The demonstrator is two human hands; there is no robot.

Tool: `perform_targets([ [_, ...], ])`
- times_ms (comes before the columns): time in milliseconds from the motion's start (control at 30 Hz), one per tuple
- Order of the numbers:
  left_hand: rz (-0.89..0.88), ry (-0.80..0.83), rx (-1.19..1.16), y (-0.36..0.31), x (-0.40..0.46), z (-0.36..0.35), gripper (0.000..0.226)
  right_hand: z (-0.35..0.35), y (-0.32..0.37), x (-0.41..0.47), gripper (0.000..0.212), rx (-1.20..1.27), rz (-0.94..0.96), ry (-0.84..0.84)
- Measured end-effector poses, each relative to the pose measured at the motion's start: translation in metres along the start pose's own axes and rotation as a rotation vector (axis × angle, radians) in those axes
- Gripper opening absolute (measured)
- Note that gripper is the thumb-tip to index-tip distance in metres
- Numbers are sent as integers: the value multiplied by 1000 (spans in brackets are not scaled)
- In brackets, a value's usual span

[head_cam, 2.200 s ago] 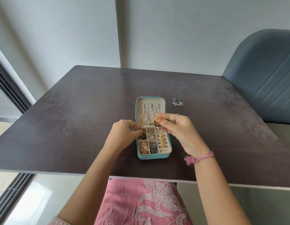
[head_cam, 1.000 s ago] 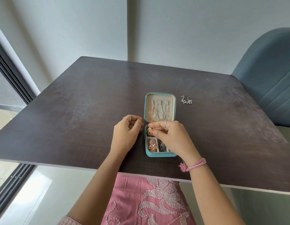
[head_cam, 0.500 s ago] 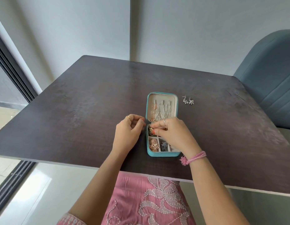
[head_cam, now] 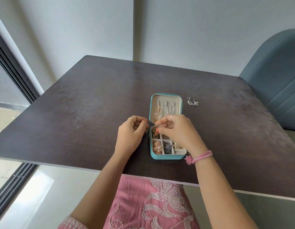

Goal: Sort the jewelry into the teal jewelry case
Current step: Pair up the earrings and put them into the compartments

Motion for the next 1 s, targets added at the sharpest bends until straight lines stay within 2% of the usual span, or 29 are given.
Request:
perform_targets([
  [167,57,-21,-277,3,5,9,9,39,-18,-4,12,202,41,-158],
  [333,-13,-116,-310,-21,21,28,9,76,-47,-6,17,300,13,-278],
  [433,-102,-125,-250,-52,35,33,10,92,-65,-5,14,363,-17,-327],
  [700,-261,-9,-97,-125,67,-4,8,122,-97,7,14,437,-49,-378],
  [833,-265,93,-2,-141,88,-39,10,126,-109,22,13,459,-67,-358],
  [1000,-204,225,234,-153,124,-86,12,134,-131,48,10,496,-84,-369],
])
Point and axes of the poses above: each hand's wrist, its own x-axis towards the middle knuckle, its own z-axis out of the back of the hand, y = z × x, the point moved 7 cm from there along x, towards the middle knuckle, and after that the axes turned 11 degrees about y, right-handed, at the moved point
